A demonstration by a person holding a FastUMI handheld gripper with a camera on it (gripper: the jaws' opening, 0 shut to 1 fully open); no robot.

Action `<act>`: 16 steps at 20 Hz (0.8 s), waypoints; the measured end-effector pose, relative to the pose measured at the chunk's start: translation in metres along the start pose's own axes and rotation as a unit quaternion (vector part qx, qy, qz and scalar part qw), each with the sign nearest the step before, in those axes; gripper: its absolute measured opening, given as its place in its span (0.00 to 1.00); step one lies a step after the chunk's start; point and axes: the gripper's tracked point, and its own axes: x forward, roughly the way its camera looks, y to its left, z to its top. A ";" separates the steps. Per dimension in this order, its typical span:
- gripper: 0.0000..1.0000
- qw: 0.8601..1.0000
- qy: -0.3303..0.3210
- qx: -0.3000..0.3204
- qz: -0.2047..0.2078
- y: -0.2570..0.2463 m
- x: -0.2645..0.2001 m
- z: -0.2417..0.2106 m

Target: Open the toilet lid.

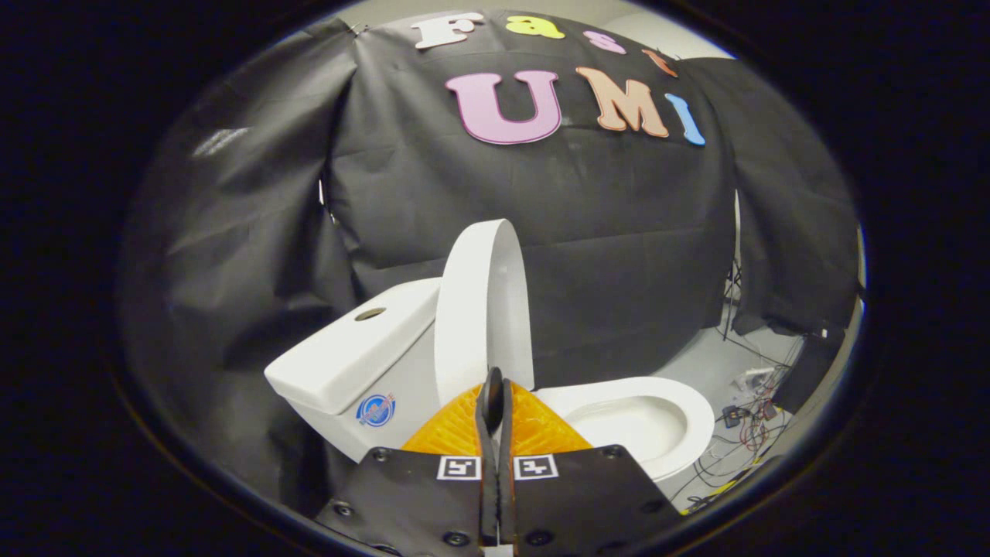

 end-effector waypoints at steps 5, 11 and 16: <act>0.03 1.000 -0.007 -0.018 -0.001 0.025 0.005 0.000; 0.08 0.998 -0.046 -0.022 0.023 0.054 0.009 -0.004; 0.08 0.998 -0.039 -0.046 0.021 0.066 0.010 -0.004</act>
